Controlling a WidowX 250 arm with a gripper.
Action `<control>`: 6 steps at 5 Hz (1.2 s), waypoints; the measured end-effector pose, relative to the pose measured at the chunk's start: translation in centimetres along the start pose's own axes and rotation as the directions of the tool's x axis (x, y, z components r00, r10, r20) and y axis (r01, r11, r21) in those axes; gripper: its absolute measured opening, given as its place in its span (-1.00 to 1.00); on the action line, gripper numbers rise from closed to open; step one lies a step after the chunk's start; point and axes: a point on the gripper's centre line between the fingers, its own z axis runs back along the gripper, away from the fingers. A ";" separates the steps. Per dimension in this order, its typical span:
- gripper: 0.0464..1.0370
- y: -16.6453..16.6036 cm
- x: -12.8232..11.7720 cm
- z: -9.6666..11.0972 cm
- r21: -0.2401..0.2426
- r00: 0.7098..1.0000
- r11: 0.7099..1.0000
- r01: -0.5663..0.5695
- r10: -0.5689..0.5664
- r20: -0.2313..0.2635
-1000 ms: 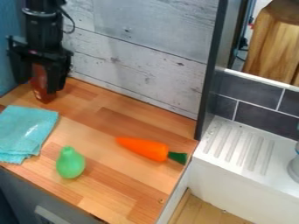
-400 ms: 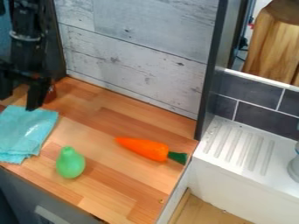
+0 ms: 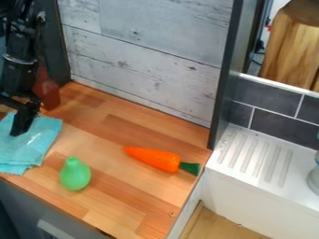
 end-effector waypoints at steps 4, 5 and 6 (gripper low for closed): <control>0.93 -1.0 1.9 -3.2 -0.069 0.998 0.998 -0.011 0.016 0.067; 0.93 -2.8 2.0 -2.9 -0.173 0.990 0.984 -0.051 0.072 0.117; 0.93 -6.4 2.3 -1.7 -0.293 0.988 0.955 -0.037 0.078 0.131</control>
